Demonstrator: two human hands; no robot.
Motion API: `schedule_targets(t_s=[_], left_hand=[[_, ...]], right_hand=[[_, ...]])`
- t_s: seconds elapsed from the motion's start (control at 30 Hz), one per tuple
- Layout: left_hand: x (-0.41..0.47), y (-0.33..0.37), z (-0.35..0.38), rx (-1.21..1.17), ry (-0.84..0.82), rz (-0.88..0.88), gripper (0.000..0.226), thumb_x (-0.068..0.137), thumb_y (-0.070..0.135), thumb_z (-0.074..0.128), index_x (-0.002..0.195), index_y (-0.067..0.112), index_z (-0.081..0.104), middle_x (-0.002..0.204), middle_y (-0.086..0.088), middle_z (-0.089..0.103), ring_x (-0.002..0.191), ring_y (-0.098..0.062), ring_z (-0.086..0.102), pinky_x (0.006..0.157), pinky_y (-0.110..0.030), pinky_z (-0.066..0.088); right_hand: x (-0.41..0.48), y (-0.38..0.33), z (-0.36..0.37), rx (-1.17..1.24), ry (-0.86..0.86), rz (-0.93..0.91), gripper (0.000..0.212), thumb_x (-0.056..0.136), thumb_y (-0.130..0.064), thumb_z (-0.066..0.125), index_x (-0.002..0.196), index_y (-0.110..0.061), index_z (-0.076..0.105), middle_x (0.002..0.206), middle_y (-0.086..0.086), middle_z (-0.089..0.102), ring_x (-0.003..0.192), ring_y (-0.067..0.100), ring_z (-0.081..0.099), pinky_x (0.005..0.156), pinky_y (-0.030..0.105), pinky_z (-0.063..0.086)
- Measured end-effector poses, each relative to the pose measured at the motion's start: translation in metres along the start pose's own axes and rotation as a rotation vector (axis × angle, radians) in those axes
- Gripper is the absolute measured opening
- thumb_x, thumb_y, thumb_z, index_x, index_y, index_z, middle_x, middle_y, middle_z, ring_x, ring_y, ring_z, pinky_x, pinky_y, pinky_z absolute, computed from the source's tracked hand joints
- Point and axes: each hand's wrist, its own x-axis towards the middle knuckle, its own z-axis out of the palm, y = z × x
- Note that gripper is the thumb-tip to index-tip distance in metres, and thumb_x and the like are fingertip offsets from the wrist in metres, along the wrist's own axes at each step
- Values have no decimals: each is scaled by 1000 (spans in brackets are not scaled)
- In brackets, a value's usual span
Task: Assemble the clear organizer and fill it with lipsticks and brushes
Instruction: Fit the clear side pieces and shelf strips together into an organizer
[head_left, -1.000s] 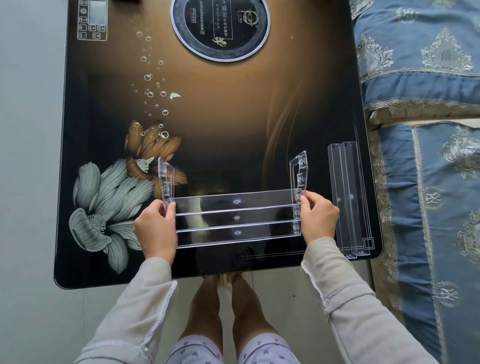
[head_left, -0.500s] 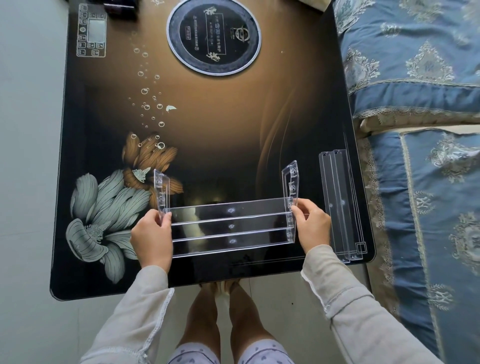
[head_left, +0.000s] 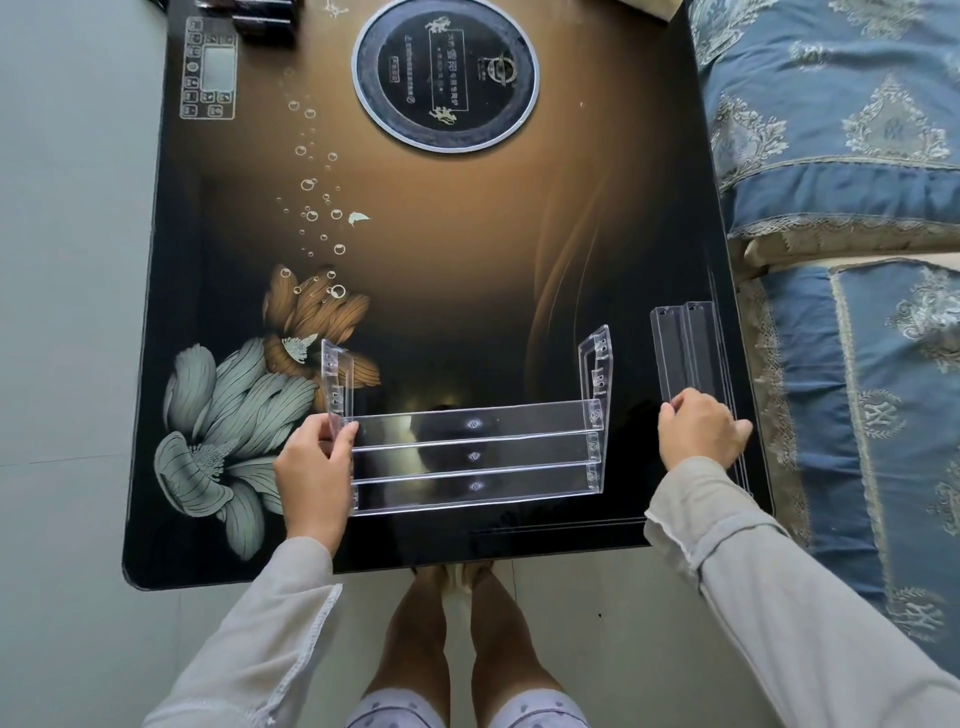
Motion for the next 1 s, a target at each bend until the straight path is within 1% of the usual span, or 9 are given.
schedule_targets(t_s=[0.2,0.33,0.47,0.6,0.63,0.73,0.83,0.9,1.0], left_hand=[[-1,2,-4,-43,-18,-9,18,89,16,55,97,3,66,90,-14,68,78,-17,55,72,-27,38],[-1,4,-7,-87,-42,-49,20,90,17,54,101,3,65,95,-14,68,80,-16,55,76,-25,38],[0,6,-13,-103,-63,-50,22,90,15,53,107,4,64,100,-14,69,84,-15,55,78,-24,38],[3,12,-20,-117,-77,-25,25,91,13,51,113,5,62,106,-12,68,90,-13,55,81,-23,40],[5,14,-22,-121,-74,-18,26,91,12,51,114,5,61,107,-12,68,91,-13,55,82,-23,40],[10,17,-25,-127,-66,-7,28,91,9,50,116,4,61,111,-13,67,98,-20,60,86,-25,43],[13,18,-26,-112,-76,-15,29,91,9,49,118,5,60,113,-12,67,103,-23,60,89,-26,41],[15,19,-26,-106,-78,-25,30,91,9,49,119,5,60,114,-12,67,104,-23,59,92,-24,39],[16,21,-26,-113,-94,-36,31,92,10,48,119,5,60,114,-13,67,105,-25,60,99,-35,45]], right_hand=[[-7,1,4,-38,27,-76,21,91,-16,48,94,-2,64,95,18,66,95,34,58,86,40,34],[-21,-3,-16,219,168,-68,16,87,-9,55,88,6,62,112,25,51,105,38,47,91,43,34],[-43,-13,-58,571,306,-223,9,85,3,53,80,10,56,116,35,42,95,41,49,82,32,40],[-64,-35,-93,641,237,-592,4,83,3,60,79,4,58,110,29,50,80,24,52,78,-1,40],[-69,-44,-96,634,201,-687,4,80,5,63,82,3,60,107,26,54,80,23,54,79,1,41],[-81,-74,-92,545,100,-911,32,69,8,73,99,4,62,101,20,64,85,29,62,84,22,46],[-89,-98,-77,418,17,-1021,47,65,7,75,110,4,61,101,18,69,88,33,66,85,32,46],[-89,-110,-68,353,18,-1097,49,61,8,77,108,5,63,100,18,70,88,33,68,82,34,50],[-90,-127,-57,307,20,-1169,51,54,10,79,103,5,66,96,18,72,85,34,69,78,40,53]])
